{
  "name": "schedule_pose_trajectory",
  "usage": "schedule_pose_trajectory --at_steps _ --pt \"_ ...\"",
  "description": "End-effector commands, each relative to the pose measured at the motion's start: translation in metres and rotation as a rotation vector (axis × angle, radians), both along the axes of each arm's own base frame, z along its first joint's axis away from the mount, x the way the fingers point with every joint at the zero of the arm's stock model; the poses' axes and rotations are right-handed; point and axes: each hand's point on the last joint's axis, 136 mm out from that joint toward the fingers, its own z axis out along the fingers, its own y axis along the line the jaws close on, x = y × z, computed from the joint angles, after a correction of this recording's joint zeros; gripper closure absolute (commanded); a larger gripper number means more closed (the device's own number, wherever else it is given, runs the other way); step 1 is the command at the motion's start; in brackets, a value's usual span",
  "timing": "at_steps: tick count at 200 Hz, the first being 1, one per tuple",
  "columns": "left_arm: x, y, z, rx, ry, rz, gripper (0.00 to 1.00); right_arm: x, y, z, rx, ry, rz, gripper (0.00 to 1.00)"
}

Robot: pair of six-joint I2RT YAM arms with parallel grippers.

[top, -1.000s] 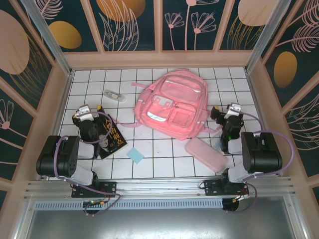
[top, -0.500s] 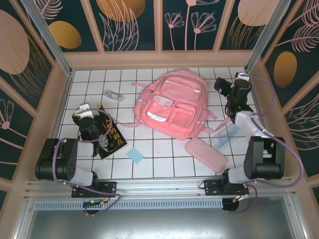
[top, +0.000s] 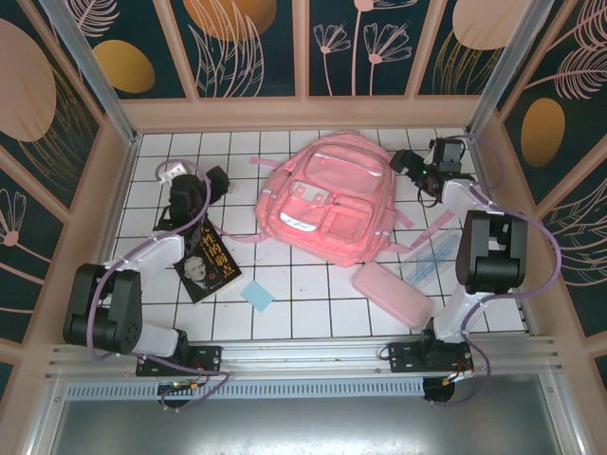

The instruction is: Pack the student bag

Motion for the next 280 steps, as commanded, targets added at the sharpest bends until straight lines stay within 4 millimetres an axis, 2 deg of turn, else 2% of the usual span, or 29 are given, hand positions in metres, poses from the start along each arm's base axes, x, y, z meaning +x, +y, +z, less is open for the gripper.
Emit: schedule_pose_trajectory --at_steps 1,28,40,58,60,65,87,97,111,130,154,166,175,196,202,206,208,216,219,232,239,265,280 --pt "-0.014 -0.035 -0.041 -0.199 0.159 -0.058 0.02 -0.011 0.031 -0.010 0.088 0.045 0.080 0.01" --pt "-0.012 -0.080 -0.061 -0.191 0.251 -0.203 0.02 -0.018 0.059 -0.027 0.143 0.054 0.159 0.01" --pt "-0.011 -0.099 -0.072 -0.198 0.291 -0.265 0.02 -0.017 0.070 -0.032 0.155 0.059 0.188 0.05" --pt "-0.011 -0.114 -0.086 -0.198 0.326 -0.300 0.02 -0.014 0.081 -0.034 0.150 0.052 0.216 0.10" --pt "-0.011 -0.115 -0.095 -0.195 0.345 -0.299 0.02 -0.013 0.082 -0.033 0.149 0.050 0.220 0.11" --pt "-0.011 -0.116 -0.100 -0.191 0.354 -0.301 0.02 -0.012 0.085 -0.033 0.149 0.046 0.226 0.12" --pt "-0.007 -0.121 -0.117 -0.180 0.375 -0.320 0.06 0.004 0.100 -0.023 0.175 0.003 0.275 0.21" --pt "-0.006 -0.126 -0.125 -0.178 0.397 -0.350 0.14 0.019 0.111 -0.014 0.193 -0.026 0.309 0.25" --pt "-0.010 -0.139 -0.132 -0.197 0.423 -0.407 0.19 0.039 0.128 -0.005 0.209 -0.065 0.354 0.26" --pt "-0.017 -0.164 -0.122 -0.212 0.412 -0.489 0.24 0.071 0.157 0.005 0.227 -0.112 0.408 0.26" --pt "-0.035 -0.205 -0.100 -0.210 0.404 -0.587 0.24 0.113 0.194 0.013 0.228 -0.144 0.462 0.24" --pt "-0.047 -0.225 -0.089 -0.230 0.402 -0.631 0.22 0.130 0.200 0.019 0.202 -0.152 0.451 0.21" --pt "-0.057 -0.240 -0.081 -0.256 0.403 -0.662 0.20 0.141 0.202 0.032 0.185 -0.174 0.442 0.17" --pt "-0.080 -0.265 -0.058 -0.298 0.401 -0.737 0.17 0.149 0.198 0.063 0.147 -0.228 0.420 0.14" --pt "-0.084 -0.267 -0.052 -0.298 0.398 -0.746 0.16 0.148 0.194 0.071 0.126 -0.237 0.410 0.13" --pt "-0.086 -0.265 -0.054 -0.291 0.410 -0.743 0.15 0.147 0.190 0.077 0.103 -0.242 0.397 0.12" --pt "-0.086 -0.264 -0.044 -0.293 0.388 -0.746 0.14 0.147 0.189 0.079 0.099 -0.244 0.396 0.12" --pt "-0.086 -0.257 -0.037 -0.256 0.376 -0.732 0.11 0.142 0.182 0.088 0.060 -0.244 0.378 0.11" --pt "-0.081 -0.257 -0.024 -0.241 0.347 -0.727 0.10 0.141 0.179 0.090 0.044 -0.242 0.369 0.10" --pt "-0.068 -0.241 -0.006 -0.128 0.293 -0.672 0.02 0.130 0.164 0.098 -0.019 -0.227 0.323 0.09" --pt "-0.059 -0.232 0.003 -0.081 0.265 -0.640 0.01 0.122 0.157 0.099 -0.046 -0.218 0.308 0.09" --pt "-0.019 -0.200 0.019 -0.048 0.202 -0.562 0.01 0.079 0.135 0.092 -0.096 -0.169 0.257 0.08" --pt "0.013 -0.178 0.023 -0.008 0.172 -0.498 0.01 0.052 0.123 0.084 -0.100 -0.140 0.224 0.07"
